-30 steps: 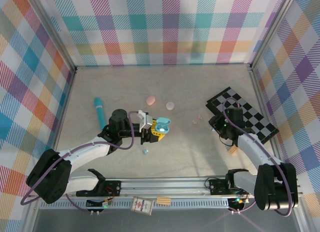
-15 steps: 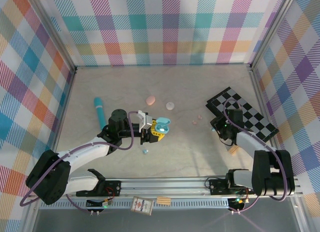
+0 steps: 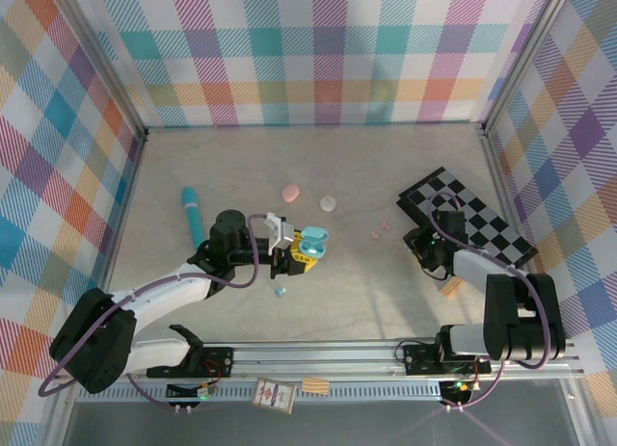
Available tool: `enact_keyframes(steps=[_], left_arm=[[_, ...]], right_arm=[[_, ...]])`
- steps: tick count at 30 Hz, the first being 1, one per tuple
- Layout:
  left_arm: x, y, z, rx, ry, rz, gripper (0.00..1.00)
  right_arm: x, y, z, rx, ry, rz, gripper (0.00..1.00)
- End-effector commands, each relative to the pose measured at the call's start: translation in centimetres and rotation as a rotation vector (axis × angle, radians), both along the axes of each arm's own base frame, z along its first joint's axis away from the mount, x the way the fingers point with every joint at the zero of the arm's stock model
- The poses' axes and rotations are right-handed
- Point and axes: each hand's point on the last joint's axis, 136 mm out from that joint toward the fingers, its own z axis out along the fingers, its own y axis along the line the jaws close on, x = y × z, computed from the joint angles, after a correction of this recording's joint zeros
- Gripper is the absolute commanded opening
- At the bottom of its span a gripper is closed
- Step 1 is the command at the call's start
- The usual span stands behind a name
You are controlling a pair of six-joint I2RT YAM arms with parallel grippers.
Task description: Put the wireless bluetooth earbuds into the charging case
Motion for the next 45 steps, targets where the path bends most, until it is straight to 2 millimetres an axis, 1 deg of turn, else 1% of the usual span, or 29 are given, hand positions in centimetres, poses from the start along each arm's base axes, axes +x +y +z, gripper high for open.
enact_keyframes(steps=[1, 5, 10, 14, 22, 25, 33, 36, 41, 45], left_arm=[[-0.4, 0.0, 1.1, -0.021, -0.042, -0.033, 0.33], [-0.4, 0.0, 1.2, -0.021, -0.044, -0.037, 0.33], [-0.4, 0.1, 1.1, -0.017, -0.044, -0.035, 0.33], [-0.4, 0.1, 1.0, -0.015, -0.046, -0.035, 0.33], [-0.4, 0.0, 0.9, -0.012, -0.043, -0.037, 0.33], [-0.4, 0.0, 0.9, -0.012, -0.044, -0.036, 0.33], [-0.4, 0.0, 0.7, -0.007, -0.041, -0.035, 0.33], [-0.3, 0.0, 0.6, -0.004, -0.04, -0.033, 0.33], [0.0, -0.1, 0.0, 0.004, -0.033, -0.025, 0.33], [0.2, -0.2, -0.2, 0.008, -0.03, -0.025, 0.33]], right_arm=[[0.5, 0.5, 0.2, 0.035, -0.018, 0.019, 0.45], [1.0, 0.8, 0.4, 0.051, -0.035, 0.032, 0.42], [1.3, 1.0, 0.8, 0.059, -0.049, 0.036, 0.35], [1.3, 1.0, 0.6, 0.058, -0.048, 0.042, 0.3], [1.7, 1.9, 0.1, 0.086, -0.042, 0.09, 0.3], [1.5, 2.0, -0.2, 0.091, -0.025, 0.105, 0.3], [0.8, 1.8, -0.9, 0.063, 0.023, 0.121, 0.19], [0.8, 1.8, -0.5, 0.046, 0.025, 0.145, 0.18], [0.0, 2.0, 0.1, -0.014, 0.039, 0.223, 0.18], [-0.8, 2.8, 0.5, -0.067, 0.059, 0.3, 0.18]])
